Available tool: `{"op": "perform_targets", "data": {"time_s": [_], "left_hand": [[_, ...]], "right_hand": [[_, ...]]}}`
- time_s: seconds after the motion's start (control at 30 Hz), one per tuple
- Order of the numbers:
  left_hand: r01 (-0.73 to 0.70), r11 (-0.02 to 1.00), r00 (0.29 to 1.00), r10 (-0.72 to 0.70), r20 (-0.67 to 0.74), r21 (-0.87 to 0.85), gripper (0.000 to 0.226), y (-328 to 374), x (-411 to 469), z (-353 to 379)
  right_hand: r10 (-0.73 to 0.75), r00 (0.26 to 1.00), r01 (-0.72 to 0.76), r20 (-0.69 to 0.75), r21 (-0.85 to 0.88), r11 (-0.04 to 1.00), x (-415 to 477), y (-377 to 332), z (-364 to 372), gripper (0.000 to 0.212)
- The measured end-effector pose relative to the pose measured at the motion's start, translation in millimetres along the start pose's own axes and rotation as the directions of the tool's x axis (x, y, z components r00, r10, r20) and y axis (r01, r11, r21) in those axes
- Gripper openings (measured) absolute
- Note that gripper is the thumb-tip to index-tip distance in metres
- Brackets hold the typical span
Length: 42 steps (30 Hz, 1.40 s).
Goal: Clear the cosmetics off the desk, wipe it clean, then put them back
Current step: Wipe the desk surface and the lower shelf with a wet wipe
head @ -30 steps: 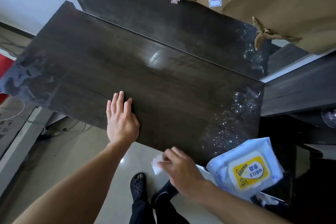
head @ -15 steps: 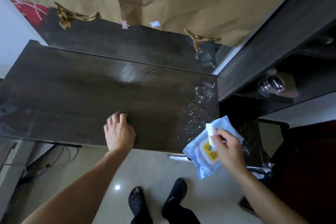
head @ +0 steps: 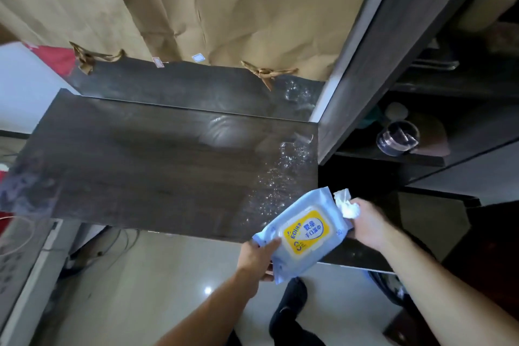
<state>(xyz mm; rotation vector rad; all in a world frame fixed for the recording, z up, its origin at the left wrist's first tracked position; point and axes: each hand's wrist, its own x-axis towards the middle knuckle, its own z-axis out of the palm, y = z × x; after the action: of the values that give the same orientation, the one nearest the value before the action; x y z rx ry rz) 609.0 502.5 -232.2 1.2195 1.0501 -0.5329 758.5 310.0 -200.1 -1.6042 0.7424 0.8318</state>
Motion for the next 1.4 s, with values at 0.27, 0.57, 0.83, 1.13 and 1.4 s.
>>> {"op": "perform_targets", "data": {"time_s": [0.27,0.57,0.83,1.13,1.4], "left_hand": [[-0.219,0.949,0.958,0.166,-0.232,-0.228,0.035,37,-18,-27],[-0.294,0.956,0.841,0.257,-0.477,-0.004,0.025,81,-3,-189],[-0.124,0.958,0.839,0.241,-0.488,0.260,0.038,84,28,-309],[-0.302,0.579,0.582,0.741,-0.334,0.758,0.017,117,34,-263],[-0.516,0.301,0.607,0.789,0.095,0.802,0.015,100,54,-129]], "right_hand": [[-0.051,0.964,0.056,0.261,-0.014,0.998,-21,-29,28,0.026],[0.085,0.866,-0.095,0.492,-0.004,0.995,-43,-22,179,0.026],[0.180,0.852,-0.219,0.492,0.023,0.975,-45,18,286,0.032],[-0.076,0.995,0.084,0.062,-0.133,0.988,-23,-8,244,0.018],[-0.752,0.659,0.359,-0.011,-0.874,0.328,33,-98,134,0.015]]}}
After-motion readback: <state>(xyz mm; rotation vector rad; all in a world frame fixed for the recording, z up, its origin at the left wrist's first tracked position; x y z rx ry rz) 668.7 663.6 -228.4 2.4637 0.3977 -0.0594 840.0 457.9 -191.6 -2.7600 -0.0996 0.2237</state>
